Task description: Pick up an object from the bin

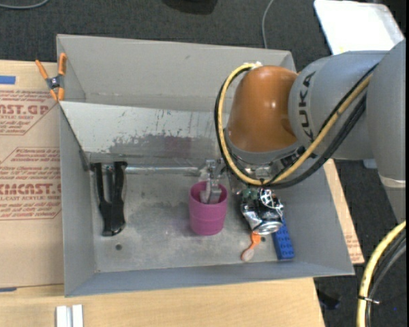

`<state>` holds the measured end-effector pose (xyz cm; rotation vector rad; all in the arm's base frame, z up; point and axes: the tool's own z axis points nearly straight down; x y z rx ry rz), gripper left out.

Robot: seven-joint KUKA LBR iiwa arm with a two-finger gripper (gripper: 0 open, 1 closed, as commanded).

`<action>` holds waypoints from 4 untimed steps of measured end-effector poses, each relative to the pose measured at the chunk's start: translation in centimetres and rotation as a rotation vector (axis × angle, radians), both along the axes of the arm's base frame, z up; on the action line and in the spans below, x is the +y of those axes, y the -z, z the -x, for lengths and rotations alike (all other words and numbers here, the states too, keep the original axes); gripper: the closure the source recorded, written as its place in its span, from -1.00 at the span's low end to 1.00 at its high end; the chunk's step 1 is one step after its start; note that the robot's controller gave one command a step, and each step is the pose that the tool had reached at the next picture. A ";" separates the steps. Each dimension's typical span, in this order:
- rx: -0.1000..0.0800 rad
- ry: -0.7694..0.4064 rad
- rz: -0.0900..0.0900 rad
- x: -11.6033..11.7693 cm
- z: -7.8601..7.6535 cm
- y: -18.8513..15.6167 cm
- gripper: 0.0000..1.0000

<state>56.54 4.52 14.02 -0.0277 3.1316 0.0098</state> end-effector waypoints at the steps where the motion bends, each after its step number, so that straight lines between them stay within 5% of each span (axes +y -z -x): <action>1: 0.003 0.162 0.000 -0.8 -0.2 2.8 1.00; 2: 0.002 0.083 0.000 -2.9 -0.3 2.6 1.00; 3: 0.010 0.089 0.000 -1.4 0.0 -3.7 1.00; 4: 0.015 0.505 0.003 -4.1 0.5 3.3 1.00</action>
Offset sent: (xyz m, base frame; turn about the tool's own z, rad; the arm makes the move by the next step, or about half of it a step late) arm 0.0042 -0.0483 -0.0225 0.0508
